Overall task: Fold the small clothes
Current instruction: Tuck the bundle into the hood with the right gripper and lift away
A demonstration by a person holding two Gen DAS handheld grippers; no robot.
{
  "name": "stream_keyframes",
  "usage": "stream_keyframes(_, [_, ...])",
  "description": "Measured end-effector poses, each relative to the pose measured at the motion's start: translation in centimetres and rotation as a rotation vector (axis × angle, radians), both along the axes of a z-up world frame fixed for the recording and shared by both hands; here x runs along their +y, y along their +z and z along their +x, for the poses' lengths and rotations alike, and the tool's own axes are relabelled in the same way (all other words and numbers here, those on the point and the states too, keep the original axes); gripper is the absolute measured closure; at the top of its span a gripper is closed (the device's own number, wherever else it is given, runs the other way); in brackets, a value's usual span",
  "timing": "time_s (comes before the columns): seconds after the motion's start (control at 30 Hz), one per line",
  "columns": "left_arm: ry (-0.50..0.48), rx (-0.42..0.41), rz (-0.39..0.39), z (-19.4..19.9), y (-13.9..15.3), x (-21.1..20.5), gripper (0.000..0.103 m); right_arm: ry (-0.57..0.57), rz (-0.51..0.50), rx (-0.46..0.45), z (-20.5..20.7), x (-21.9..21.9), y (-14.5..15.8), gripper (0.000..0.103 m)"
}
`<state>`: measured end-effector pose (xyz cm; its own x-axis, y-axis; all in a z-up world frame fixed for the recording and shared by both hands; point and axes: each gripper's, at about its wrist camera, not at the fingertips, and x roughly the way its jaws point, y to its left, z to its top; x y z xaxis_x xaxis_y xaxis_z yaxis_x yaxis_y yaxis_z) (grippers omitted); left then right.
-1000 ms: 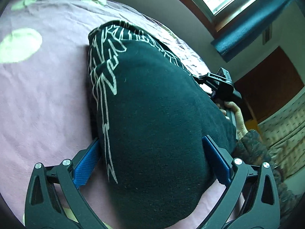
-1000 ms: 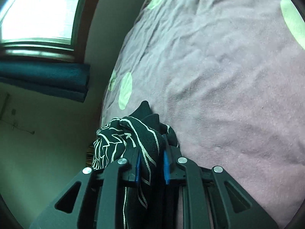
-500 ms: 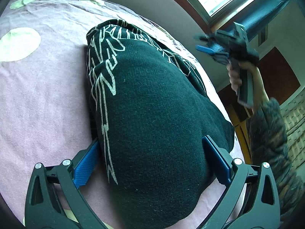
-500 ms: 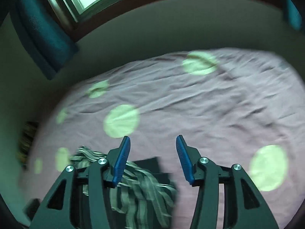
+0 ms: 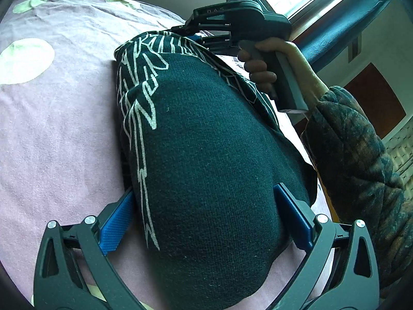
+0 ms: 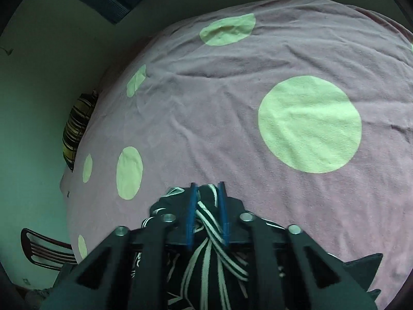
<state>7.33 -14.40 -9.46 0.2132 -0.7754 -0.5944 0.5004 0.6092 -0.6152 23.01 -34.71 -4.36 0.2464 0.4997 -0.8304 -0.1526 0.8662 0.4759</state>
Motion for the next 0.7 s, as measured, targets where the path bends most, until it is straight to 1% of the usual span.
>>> stream_keyframes(0.07, [0.001, -0.004, 0.002, 0.0, 0.0, -0.1, 0.002, -0.022, -0.018, -0.026, -0.3, -0.3, 0.7, 0.092])
stream_keyframes(0.17, [0.004, -0.008, 0.005, -0.1, 0.1, -0.2, 0.002, -0.115, -0.001, -0.048, 0.1, -2.5, 1.4, 0.092])
stream_keyframes(0.23, [0.005, -0.01, 0.004, -0.1, 0.1, -0.2, 0.002, -0.161, 0.035, -0.035, 0.8, -3.9, 1.1, 0.092])
stream_keyframes(0.33, [0.01, -0.005, 0.002, -0.1, 0.2, -0.1, 0.002, -0.205, 0.046, -0.012, 1.0, -4.5, 0.1, 0.092])
stream_keyframes(0.4, [0.012, -0.002, 0.001, -0.1, 0.3, -0.1, 0.002, -0.223, 0.118, -0.014, 1.0, -4.7, -0.2, 0.092])
stream_keyframes(0.43, [0.012, -0.001, 0.001, -0.1, 0.3, -0.1, 0.002, -0.234, 0.175, -0.015, 1.0, -4.8, -0.2, 0.092])
stream_keyframes(0.47, [0.013, 0.0, 0.001, -0.2, 0.2, 0.0, 0.002, -0.243, 0.208, 0.002, 1.0, -4.8, -0.3, 0.091])
stream_keyframes(0.5, [0.014, 0.003, 0.0, -0.2, 0.1, -0.1, 0.002, -0.248, 0.206, 0.014, 1.1, -4.7, -0.3, 0.088])
stream_keyframes(0.53, [0.014, 0.009, -0.003, -0.2, 0.0, 0.0, 0.002, -0.258, 0.16, 0.006, 1.2, -4.7, -0.1, 0.088])
stream_keyframes(0.6, [0.018, 0.019, -0.008, -0.3, -0.2, 0.0, 0.002, -0.276, 0.068, -0.052, 1.2, -4.8, 0.9, 0.088])
stream_keyframes(0.67, [0.017, 0.024, -0.008, -0.4, -0.5, 0.0, 0.002, -0.29, 0.163, -0.068, 0.9, -5.5, 1.5, 0.086])
stream_keyframes(0.7, [0.015, 0.021, -0.008, -0.4, -0.6, 0.0, 0.002, -0.294, 0.173, -0.071, 0.6, -5.6, 1.7, 0.081])
